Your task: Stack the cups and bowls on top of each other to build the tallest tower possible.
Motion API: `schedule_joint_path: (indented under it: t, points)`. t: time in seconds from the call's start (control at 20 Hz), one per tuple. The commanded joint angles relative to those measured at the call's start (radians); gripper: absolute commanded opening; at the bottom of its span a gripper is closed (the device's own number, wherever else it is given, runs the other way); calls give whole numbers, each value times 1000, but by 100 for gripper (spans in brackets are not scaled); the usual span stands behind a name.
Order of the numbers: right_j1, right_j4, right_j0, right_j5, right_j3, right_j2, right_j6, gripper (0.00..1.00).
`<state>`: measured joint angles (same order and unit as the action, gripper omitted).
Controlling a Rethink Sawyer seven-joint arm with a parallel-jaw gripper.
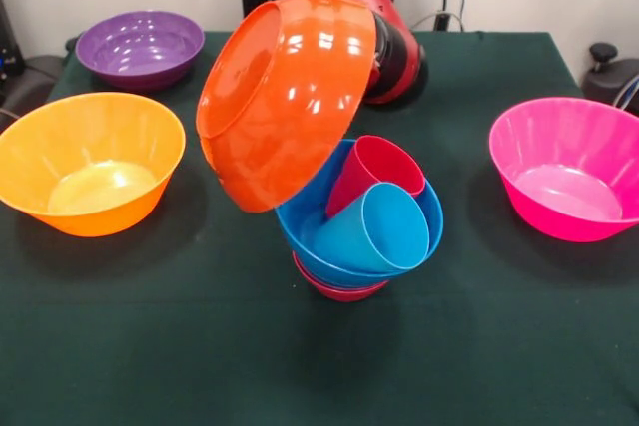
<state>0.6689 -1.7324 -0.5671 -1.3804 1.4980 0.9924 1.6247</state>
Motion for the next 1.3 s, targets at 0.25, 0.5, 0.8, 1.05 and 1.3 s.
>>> schedule_joint_path:
  t: [0.25,0.5,0.8,1.05,1.3]
  points:
    - [2,14,54,-97,-189,-240,-401,0]
    - [15,59,97,-116,-267,-259,-418,0]
    - [38,79,137,-167,-369,-295,-490,0]
    - [50,85,150,-201,-437,-335,-540,0]
    - [35,82,138,-209,-421,-345,-546,0]
